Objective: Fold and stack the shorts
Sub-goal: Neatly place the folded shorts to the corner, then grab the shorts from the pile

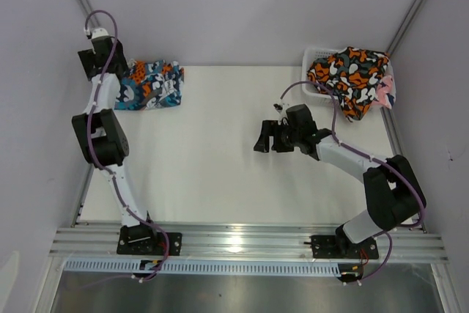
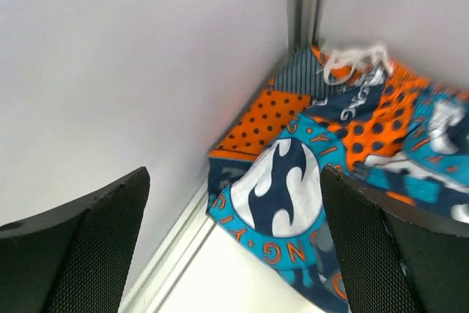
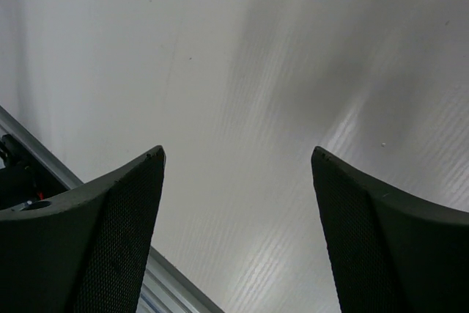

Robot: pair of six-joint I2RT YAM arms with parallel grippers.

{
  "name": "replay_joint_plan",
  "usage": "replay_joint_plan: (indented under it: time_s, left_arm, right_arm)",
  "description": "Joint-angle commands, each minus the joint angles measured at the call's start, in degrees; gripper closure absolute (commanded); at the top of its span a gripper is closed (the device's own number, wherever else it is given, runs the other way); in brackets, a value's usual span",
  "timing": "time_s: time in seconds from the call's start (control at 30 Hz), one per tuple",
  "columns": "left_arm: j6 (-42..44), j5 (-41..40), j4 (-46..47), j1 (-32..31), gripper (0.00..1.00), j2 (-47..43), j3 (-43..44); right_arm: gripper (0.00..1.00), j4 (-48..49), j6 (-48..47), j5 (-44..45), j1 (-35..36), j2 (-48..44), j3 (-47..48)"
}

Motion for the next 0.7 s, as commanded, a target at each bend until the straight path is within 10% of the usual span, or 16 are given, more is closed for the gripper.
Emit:
replay_joint_plan:
  time_s: [0.0,0.2,0.67]
  left_arm:
    - [-8.5,-5.9,-0.1,-2.1,0.01,-10.2,-4.1]
    - [-24.6,-3.9,-2.8,-6.5,0.01,-23.2,-19.4]
    - [-34.7,-1.6,7.5,-29.1,0.01,-57.2,-56.7]
  right_arm:
    - [0.18,9.6,-0.6,6.1,0.3,-4.0,-2.6]
    - [0.16,14.5,-0.9,15.3,-0.8,-8.5,-7.0]
    - [0.06,-10.5,1.3,23.3,-11.2,-11.3,15.4]
